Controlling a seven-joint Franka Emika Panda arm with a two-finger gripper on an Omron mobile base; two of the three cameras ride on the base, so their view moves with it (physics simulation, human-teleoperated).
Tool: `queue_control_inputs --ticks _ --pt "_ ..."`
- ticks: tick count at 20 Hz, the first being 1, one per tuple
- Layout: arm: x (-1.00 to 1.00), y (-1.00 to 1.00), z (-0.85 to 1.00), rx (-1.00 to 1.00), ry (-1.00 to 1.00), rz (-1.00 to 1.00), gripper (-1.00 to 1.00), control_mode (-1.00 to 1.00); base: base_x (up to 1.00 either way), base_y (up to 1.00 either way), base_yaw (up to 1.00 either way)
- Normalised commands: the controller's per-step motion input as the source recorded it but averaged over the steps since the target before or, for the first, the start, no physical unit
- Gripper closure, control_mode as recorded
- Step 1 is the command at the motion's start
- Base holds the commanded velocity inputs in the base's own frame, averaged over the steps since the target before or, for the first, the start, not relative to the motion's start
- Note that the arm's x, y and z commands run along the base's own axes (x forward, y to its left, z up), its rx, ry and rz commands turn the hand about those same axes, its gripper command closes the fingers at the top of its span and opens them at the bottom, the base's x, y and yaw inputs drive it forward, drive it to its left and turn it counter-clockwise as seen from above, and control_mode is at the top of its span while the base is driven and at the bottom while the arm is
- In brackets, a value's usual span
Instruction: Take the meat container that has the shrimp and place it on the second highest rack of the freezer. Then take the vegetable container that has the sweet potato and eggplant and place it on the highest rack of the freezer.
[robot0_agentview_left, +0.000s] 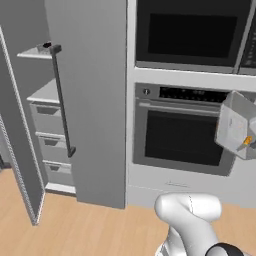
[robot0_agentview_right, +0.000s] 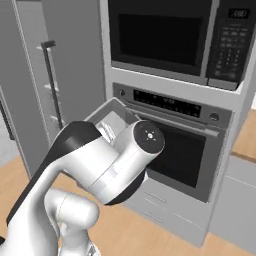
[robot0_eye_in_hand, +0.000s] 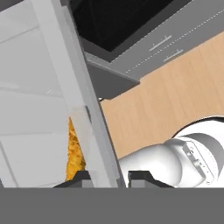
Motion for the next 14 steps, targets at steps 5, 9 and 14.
queue_control_inputs --ticks 5,9,14 --pt "0.0 0.0 0.0 0.0 0.0 0.0 1.0 1.0 1.0 1.0 -0.02" --pt "0.0 0.0 0.0 0.0 0.0 0.0 1.0 1.0 0.76 1.0 -0.01" --pt "0.0 0.0 0.0 0.0 0.0 0.0 1.0 1.0 -0.01 1.0 0.0"
